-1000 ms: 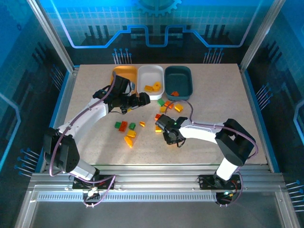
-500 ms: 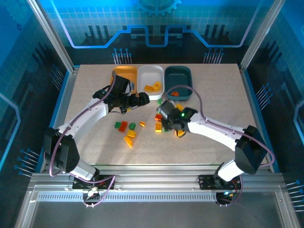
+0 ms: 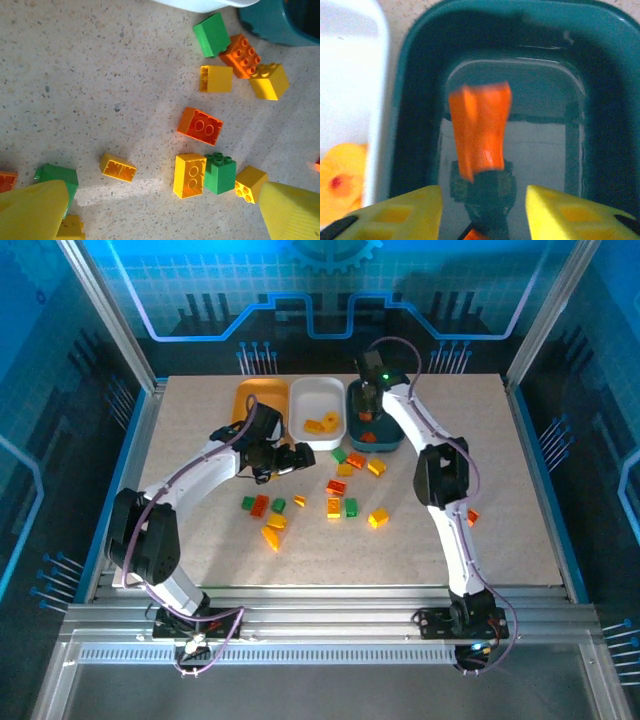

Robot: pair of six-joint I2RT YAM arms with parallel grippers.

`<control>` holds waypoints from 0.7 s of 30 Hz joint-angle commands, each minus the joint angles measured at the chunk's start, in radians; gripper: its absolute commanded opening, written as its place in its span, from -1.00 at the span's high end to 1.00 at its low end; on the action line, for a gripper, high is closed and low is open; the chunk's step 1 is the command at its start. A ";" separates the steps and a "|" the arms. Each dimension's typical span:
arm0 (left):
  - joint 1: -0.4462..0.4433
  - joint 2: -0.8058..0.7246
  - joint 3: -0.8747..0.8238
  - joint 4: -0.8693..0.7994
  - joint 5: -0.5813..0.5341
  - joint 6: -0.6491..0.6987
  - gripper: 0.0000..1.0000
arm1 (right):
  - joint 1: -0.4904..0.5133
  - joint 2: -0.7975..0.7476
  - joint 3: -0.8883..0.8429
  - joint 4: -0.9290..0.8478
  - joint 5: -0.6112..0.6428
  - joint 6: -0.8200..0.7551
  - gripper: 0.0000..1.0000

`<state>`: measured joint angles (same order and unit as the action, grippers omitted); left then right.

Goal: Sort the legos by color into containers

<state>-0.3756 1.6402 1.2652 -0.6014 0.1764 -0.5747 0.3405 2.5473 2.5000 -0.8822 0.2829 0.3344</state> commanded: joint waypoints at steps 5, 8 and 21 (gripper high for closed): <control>0.006 0.012 0.035 -0.033 0.002 0.020 -0.98 | -0.001 -0.261 -0.288 -0.007 -0.019 0.043 -0.10; 0.008 0.019 0.048 -0.057 -0.021 0.032 -0.98 | 0.015 -0.537 -0.664 0.196 -0.027 0.089 -0.25; 0.056 0.154 0.047 -0.141 -0.268 0.064 -0.49 | 0.154 -0.963 -1.426 0.433 -0.011 0.207 -0.25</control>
<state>-0.3336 1.7409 1.2953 -0.6628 0.0055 -0.5423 0.5041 1.5871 1.1526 -0.4988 0.2596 0.4950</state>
